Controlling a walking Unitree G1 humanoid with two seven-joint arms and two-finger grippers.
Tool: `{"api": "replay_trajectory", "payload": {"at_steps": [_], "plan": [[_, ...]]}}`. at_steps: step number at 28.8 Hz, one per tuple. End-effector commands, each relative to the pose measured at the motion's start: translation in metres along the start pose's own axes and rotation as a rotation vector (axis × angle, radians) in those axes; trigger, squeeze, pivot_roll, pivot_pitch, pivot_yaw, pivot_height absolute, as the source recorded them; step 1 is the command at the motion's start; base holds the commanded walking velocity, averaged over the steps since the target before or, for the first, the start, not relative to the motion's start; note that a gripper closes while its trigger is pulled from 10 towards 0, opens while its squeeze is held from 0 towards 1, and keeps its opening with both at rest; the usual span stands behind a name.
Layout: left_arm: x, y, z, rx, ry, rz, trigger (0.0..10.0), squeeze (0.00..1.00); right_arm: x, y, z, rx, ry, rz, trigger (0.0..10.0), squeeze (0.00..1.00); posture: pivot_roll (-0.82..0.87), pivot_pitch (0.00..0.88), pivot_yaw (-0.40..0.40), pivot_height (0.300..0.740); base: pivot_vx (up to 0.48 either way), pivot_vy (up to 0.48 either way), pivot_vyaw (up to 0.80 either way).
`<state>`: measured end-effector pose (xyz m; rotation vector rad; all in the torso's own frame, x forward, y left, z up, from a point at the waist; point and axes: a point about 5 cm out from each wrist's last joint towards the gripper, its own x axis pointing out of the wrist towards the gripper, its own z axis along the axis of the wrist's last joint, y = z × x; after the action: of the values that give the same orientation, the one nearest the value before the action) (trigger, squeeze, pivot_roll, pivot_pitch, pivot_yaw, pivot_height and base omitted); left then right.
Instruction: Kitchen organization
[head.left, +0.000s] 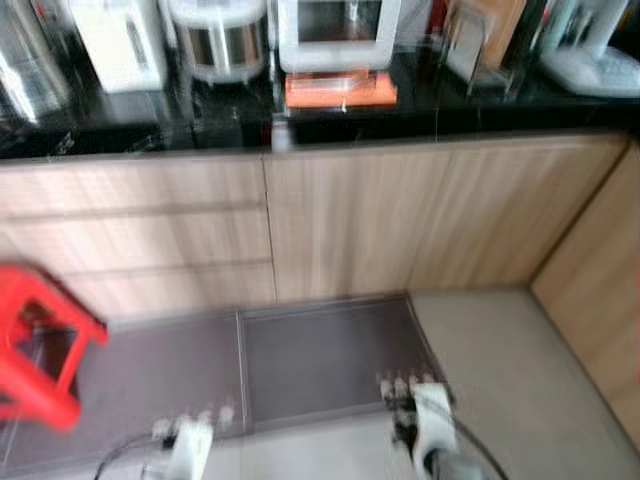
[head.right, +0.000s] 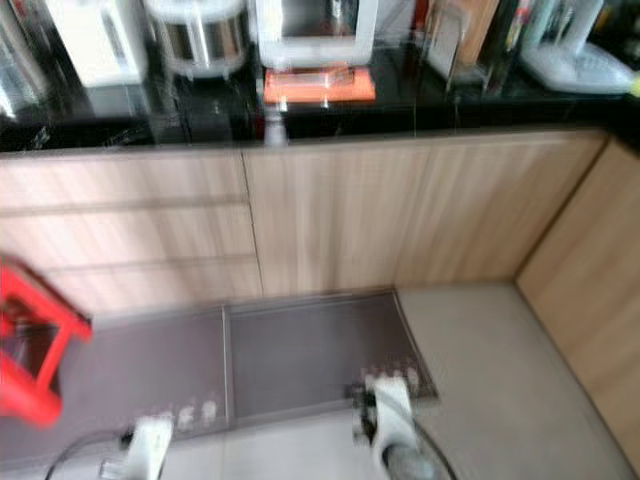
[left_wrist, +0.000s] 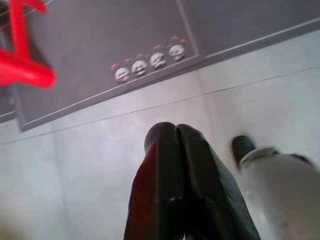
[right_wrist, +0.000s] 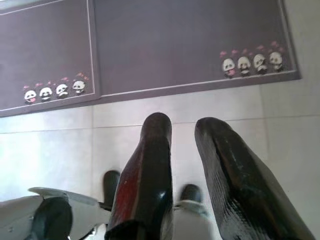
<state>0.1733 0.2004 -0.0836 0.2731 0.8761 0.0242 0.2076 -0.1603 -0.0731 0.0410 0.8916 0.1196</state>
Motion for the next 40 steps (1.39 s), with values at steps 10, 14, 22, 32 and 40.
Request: {"api": "replay_trajectory", "payload": {"at_steps": [10,14,22,32,40], "plan": [[-0.003,-0.003,-0.013,0.007,0.063,-0.025,10.0,0.0,0.0,-0.005,0.005,-0.018,-0.001,0.008,10.0,0.0,-0.14,0.0,0.038,0.731,0.0,0.263,0.0],[-0.004,-0.001,-0.017,-0.055,0.087,-0.016,10.0,0.0,0.0,-0.012,0.013,0.032,-0.028,-0.03,10.0,0.0,-0.15,0.0,0.041,0.731,0.0,0.0,0.0],[-0.002,0.013,-0.018,-0.325,0.125,0.021,10.0,0.0,0.001,-0.014,0.021,0.071,-0.05,-0.033,10.0,0.0,-0.15,0.0,0.041,0.731,0.0,0.0,0.0],[-0.002,0.012,-0.02,-0.304,0.144,0.011,10.0,0.0,0.002,-0.012,0.028,0.063,-0.065,-0.013,10.0,0.0,-0.15,0.0,0.043,0.731,0.0,0.0,0.28],[-0.002,0.01,-0.019,-0.286,0.143,-0.002,10.0,0.0,0.001,-0.012,0.02,0.064,-0.056,0.005,10.0,0.0,-0.15,0.0,0.043,0.731,0.157,0.0,0.0]]}}
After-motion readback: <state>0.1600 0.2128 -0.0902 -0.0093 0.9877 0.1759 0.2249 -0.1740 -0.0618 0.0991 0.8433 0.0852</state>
